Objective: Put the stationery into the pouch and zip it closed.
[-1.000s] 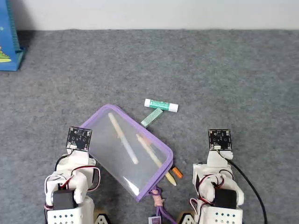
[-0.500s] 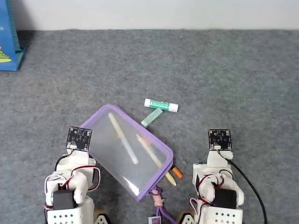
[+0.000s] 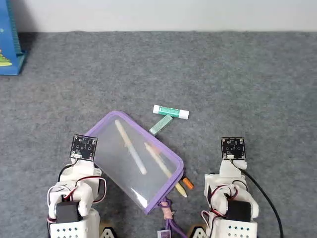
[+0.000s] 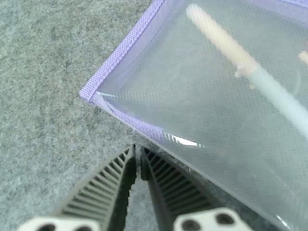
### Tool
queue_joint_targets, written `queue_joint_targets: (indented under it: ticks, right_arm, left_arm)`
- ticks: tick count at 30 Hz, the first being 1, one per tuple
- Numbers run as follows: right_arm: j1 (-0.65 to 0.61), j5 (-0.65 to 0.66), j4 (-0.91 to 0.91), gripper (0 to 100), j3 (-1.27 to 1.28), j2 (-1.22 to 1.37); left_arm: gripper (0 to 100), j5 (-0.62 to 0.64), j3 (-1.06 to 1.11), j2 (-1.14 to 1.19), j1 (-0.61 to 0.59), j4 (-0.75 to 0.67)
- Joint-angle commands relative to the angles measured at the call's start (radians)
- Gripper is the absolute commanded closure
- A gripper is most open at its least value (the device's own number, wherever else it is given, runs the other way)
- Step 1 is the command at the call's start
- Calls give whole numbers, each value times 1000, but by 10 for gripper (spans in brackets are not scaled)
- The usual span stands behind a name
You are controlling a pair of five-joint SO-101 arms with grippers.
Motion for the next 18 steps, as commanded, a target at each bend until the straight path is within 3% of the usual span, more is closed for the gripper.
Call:
queue_joint_targets:
  ticks: [1,18]
  right_arm:
    - [5,-2,-5,945,18,-13]
    - [2,-5,-7,945,-20,-13]
  left_arm:
    - [984,-5,-12,-12,-5,5]
    - [984,-5,-12,-12,-5,3]
